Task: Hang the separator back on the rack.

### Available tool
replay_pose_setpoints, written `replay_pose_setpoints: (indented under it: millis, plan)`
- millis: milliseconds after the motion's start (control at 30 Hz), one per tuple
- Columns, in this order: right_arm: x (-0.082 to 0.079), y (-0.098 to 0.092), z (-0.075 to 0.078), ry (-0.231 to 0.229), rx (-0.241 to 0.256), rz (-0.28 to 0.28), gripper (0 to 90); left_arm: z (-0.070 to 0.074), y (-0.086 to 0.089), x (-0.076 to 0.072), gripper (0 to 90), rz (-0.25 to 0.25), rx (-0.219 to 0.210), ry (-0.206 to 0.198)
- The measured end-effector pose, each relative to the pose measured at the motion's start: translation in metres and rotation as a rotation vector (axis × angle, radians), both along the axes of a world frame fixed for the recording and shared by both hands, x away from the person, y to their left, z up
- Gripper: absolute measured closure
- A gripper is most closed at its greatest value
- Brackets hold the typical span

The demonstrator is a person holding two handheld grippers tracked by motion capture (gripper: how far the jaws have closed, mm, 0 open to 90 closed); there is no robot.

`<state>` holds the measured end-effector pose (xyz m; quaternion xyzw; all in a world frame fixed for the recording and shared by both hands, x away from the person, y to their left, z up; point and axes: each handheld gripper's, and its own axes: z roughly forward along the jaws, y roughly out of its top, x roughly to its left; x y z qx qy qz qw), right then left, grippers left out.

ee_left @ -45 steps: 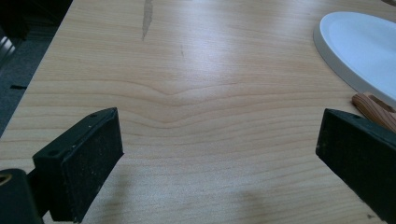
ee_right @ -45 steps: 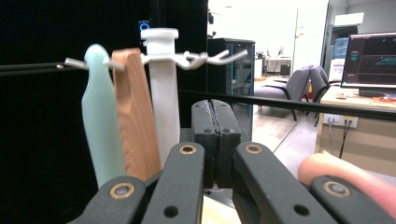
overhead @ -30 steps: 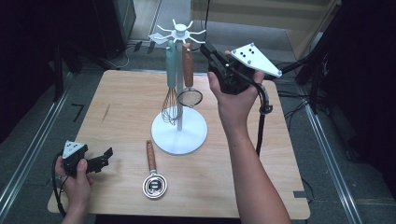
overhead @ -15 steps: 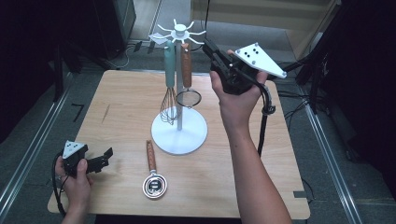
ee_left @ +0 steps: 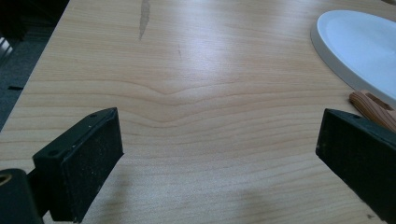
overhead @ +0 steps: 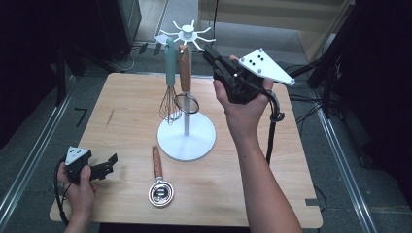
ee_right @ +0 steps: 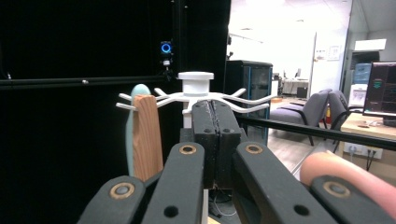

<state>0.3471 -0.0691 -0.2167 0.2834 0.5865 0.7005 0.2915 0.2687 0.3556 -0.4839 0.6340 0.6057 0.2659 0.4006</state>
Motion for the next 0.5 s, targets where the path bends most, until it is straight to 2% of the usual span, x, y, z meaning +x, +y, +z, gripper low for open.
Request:
replay_pose_setpoints:
  millis: [500]
  plan:
    - [-0.006, 0.013, 0.002, -0.008, -0.029, 0.054, 90.0, 0.0, 0.0, 0.0, 0.6, -0.002, 0.0, 0.001]
